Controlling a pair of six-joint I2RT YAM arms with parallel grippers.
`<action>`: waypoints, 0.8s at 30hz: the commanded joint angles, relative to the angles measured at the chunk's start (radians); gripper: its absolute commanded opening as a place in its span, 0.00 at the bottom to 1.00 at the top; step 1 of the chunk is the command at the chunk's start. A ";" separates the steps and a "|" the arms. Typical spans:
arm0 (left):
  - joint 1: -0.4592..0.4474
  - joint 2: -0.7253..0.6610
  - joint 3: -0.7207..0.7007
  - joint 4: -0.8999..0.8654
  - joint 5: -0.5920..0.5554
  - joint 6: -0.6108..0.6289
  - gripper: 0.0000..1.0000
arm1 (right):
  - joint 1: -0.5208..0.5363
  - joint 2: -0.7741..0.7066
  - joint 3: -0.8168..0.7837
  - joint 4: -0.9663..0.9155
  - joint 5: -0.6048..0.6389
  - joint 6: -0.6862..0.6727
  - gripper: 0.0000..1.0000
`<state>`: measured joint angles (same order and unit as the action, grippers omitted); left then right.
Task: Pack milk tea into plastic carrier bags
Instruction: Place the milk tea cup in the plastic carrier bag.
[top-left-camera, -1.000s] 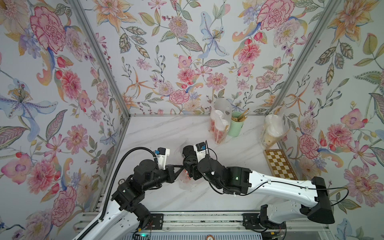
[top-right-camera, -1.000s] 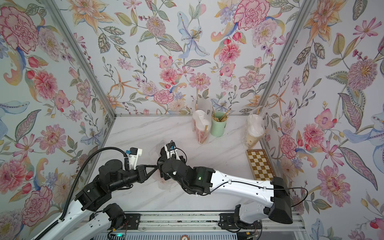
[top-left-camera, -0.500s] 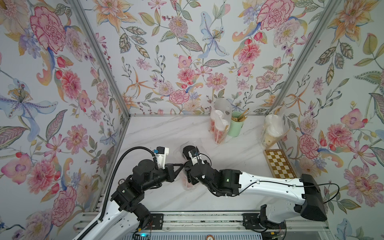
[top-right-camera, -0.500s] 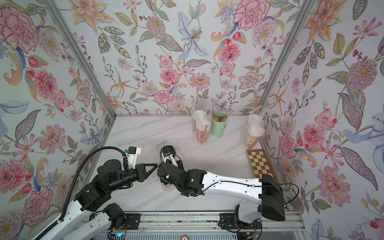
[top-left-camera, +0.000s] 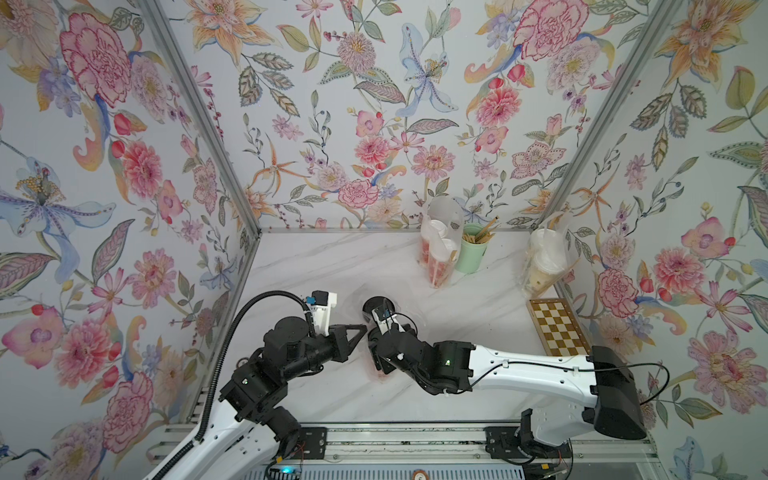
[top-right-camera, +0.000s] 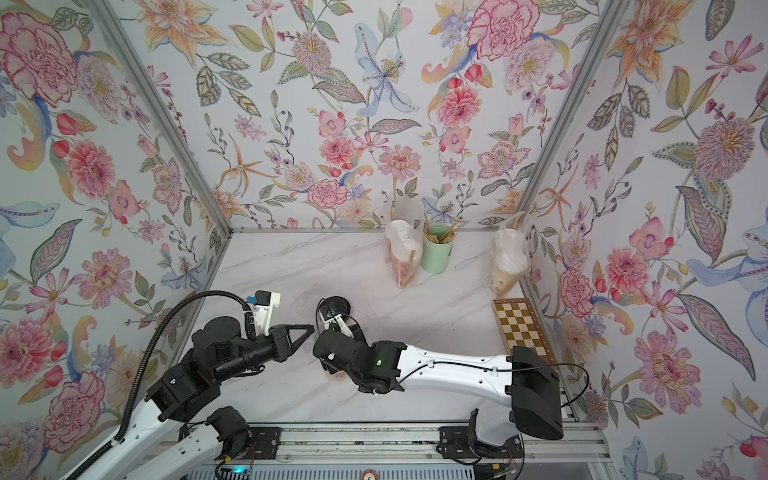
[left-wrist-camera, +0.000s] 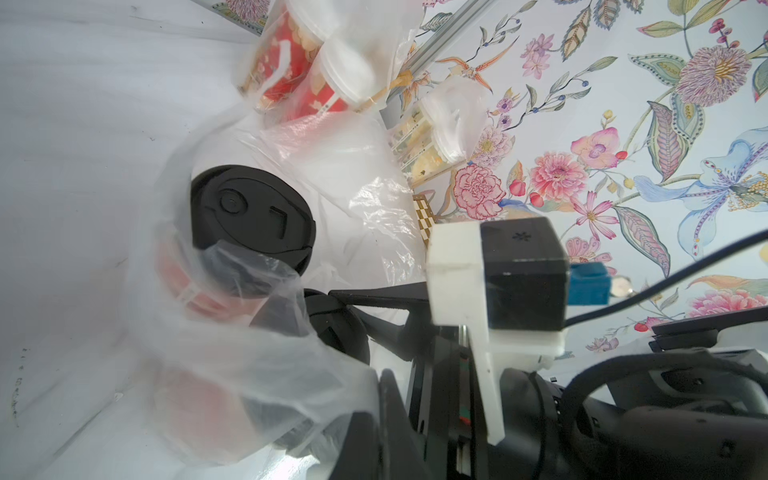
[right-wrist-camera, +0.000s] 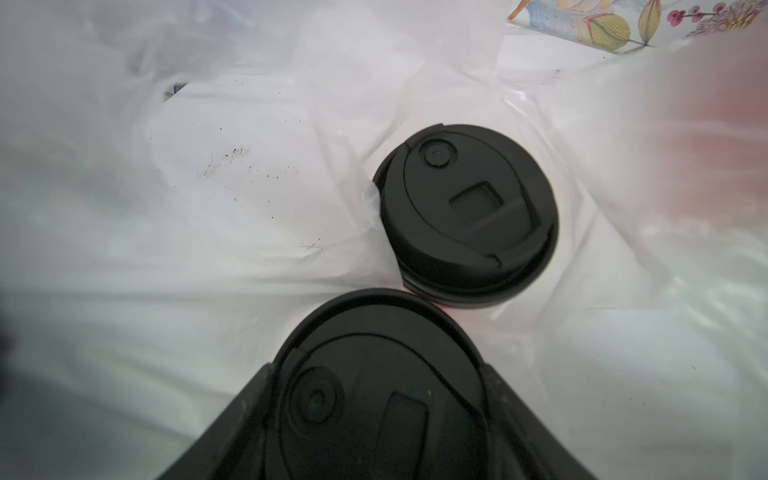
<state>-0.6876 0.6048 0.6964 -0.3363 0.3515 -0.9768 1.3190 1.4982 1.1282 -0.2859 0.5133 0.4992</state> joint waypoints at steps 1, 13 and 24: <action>-0.009 0.000 0.057 0.036 0.002 0.021 0.02 | 0.000 0.037 -0.028 -0.008 -0.032 -0.019 0.44; -0.008 0.042 0.132 -0.130 -0.137 0.097 0.31 | -0.037 -0.073 0.089 -0.107 -0.076 -0.023 0.80; -0.009 0.200 0.292 -0.217 -0.203 0.232 0.55 | -0.217 -0.191 0.224 -0.278 -0.227 -0.021 0.81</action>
<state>-0.6876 0.7856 0.9234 -0.5056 0.1932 -0.8169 1.1496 1.3266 1.3178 -0.4557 0.3420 0.4820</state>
